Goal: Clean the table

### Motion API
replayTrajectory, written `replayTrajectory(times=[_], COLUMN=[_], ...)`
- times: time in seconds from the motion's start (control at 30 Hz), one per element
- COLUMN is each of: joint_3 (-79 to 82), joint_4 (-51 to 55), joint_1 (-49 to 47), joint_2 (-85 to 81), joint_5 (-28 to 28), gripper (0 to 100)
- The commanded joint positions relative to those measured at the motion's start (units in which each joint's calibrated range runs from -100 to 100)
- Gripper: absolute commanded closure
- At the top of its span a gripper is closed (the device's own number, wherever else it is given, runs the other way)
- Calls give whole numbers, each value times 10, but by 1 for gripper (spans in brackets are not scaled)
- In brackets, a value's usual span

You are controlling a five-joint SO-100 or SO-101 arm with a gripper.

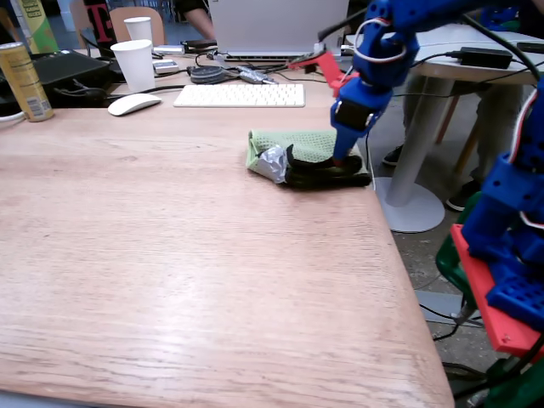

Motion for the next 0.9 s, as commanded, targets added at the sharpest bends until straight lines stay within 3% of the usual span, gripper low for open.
replayTrajectory(times=[0.0,0.27,0.47,0.6,0.77,0.87], joint_3=[-99,-323,-626,-821,-873,-873], joint_4=[-1,37,142,159,156,146], joint_1=[-8,-37,-88,-142,-278,-311], joint_2=[58,196,361,466,494,494], joint_5=[-3,-22,-22,-17,-17,-17], gripper=[99,99,100,100,100,100])
